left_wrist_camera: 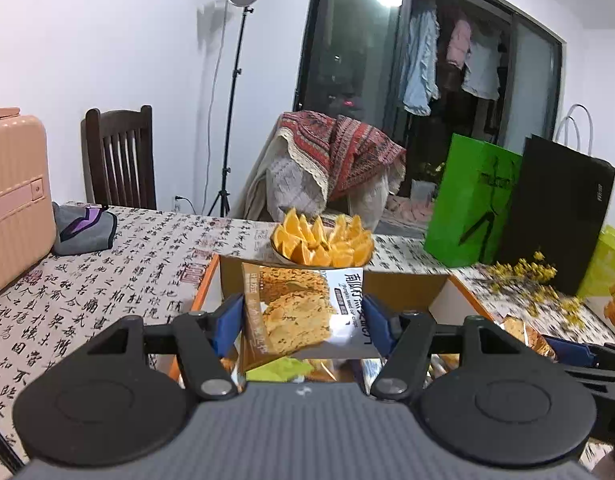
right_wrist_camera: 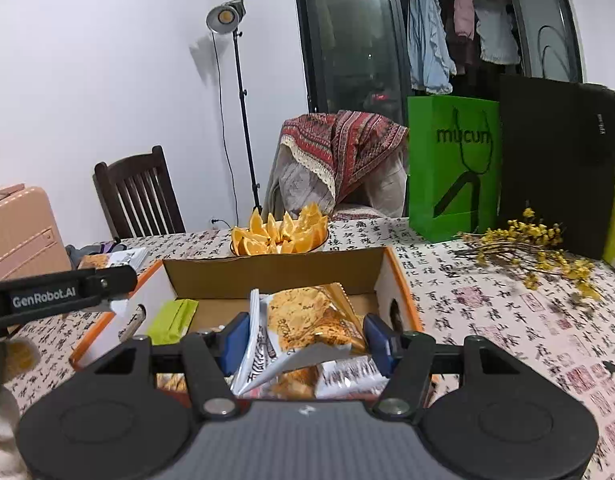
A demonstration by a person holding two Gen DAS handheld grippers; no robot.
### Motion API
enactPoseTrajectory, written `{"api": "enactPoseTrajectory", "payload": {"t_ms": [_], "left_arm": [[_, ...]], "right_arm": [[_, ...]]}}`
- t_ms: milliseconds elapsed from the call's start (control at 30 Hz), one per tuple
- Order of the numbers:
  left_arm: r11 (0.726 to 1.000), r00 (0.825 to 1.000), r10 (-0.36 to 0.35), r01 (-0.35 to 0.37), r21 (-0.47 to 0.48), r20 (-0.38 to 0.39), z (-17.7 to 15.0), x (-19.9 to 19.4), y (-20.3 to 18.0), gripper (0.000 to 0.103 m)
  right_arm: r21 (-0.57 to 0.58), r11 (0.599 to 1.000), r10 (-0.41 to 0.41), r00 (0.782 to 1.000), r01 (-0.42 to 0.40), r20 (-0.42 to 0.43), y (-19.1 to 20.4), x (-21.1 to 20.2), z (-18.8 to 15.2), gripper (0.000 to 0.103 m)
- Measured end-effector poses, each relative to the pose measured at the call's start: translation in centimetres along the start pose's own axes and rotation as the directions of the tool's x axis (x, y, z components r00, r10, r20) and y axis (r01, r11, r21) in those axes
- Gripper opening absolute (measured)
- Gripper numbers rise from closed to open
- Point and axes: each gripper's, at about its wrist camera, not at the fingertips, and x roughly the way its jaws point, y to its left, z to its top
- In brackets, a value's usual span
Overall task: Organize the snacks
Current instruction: 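Lower both cracker packets into the box and open both grippers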
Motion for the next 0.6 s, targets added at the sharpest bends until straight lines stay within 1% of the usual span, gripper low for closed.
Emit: {"api": "enactPoseTrajectory", "payload": {"t_ms": [167, 233, 333, 367, 467, 600], "left_arm": [[1.0, 1.0, 0.03, -0.03, -0.009, -0.009, -0.1, 2.4, 0.4, 0.065], [1.0, 0.999, 0.03, -0.03, -0.007, -0.011, -0.5, 3.2, 0.7, 0.065], [0.999, 0.999, 0.046, -0.046, 0.023, -0.003, -1.3, 4.3, 0.7, 0.065], [0.998, 0.999, 0.052, -0.052, 0.034, -0.006, -1.6, 4.6, 0.6, 0.065], [0.998, 0.998, 0.051, -0.051, 0.033, -0.022, -2.1, 5.1, 0.7, 0.065], [0.996, 0.996, 0.083, -0.084, 0.027, 0.01, -2.5, 4.9, 0.9, 0.068]], "right_arm": [[0.0, 1.0, -0.007, 1.0, 0.007, 0.011, 0.6, 2.6, 1.1, 0.061], [0.003, 1.0, -0.008, 1.0, 0.008, 0.022, 0.6, 3.5, 0.8, 0.061], [0.028, 1.0, 0.003, 0.999, -0.005, 0.051, 0.0, 4.7, -0.2, 0.061], [0.03, 1.0, -0.004, 0.999, 0.003, 0.049, -0.2, 5.2, -0.4, 0.061], [0.032, 0.999, -0.016, 0.999, 0.014, 0.049, -0.6, 5.4, -0.7, 0.061], [0.023, 0.999, -0.03, 0.998, 0.029, 0.048, -1.0, 5.3, -1.2, 0.063]]}}
